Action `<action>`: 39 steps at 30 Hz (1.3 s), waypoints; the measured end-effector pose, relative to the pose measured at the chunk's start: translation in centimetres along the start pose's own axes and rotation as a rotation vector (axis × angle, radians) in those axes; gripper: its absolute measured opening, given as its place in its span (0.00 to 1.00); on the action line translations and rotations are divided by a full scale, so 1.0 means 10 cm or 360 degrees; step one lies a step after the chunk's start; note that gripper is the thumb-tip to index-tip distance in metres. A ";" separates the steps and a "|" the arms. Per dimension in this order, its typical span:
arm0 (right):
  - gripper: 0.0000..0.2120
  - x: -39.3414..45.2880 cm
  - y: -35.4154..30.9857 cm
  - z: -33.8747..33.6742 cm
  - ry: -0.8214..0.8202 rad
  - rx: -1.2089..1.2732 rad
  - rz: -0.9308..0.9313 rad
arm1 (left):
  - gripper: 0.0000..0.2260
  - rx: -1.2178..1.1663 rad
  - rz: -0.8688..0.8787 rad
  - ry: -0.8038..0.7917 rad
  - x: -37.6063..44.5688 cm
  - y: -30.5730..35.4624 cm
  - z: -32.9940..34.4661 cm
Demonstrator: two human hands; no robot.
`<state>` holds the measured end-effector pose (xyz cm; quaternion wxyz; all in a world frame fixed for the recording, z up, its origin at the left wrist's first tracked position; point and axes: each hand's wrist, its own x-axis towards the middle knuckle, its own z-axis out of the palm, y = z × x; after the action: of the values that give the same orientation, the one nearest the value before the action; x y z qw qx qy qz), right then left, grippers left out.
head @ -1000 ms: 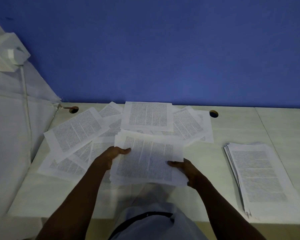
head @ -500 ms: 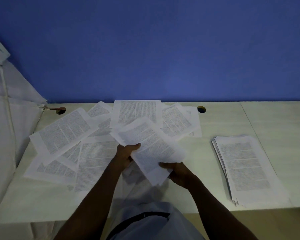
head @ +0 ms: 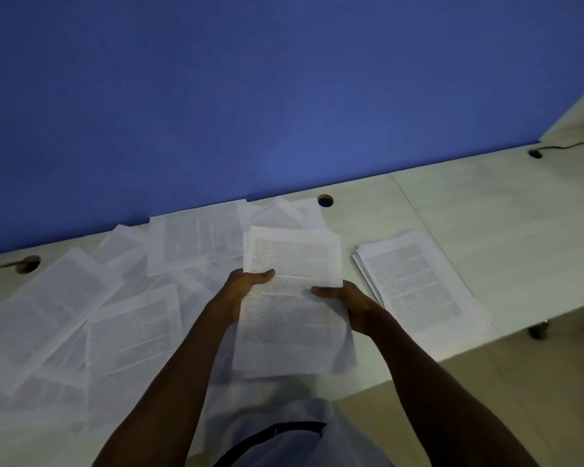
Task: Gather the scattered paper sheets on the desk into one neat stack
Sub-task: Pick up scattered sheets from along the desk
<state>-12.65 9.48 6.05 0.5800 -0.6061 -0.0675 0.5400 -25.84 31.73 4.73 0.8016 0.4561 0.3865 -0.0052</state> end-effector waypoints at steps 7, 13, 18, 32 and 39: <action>0.17 -0.25 0.14 -1.01 0.0765 -0.0471 -0.0042 | 0.14 -0.0023 -0.0007 0.0145 0.35 -0.33 0.97; 0.11 -0.59 0.12 -1.99 0.1406 -0.0648 -0.0008 | 0.11 0.0405 -0.0149 -0.0010 0.73 -0.60 1.99; 0.13 -0.72 0.18 -2.44 0.1549 -0.0866 0.0217 | 0.12 0.0543 -0.0339 -0.0024 0.93 -0.79 2.43; 0.13 0.56 -0.13 -0.94 0.1169 -0.1521 -0.0476 | 0.08 0.0447 -0.0206 0.0637 0.83 -0.36 1.17; 0.22 1.45 -0.17 0.30 0.0826 -0.1361 -0.0313 | 0.05 0.0302 -0.0043 0.1266 0.52 -0.03 -0.33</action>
<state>-7.98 22.20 -0.19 0.3258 -0.8943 -0.1929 0.2385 -24.30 35.76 0.35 0.5439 0.4895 0.6700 0.1254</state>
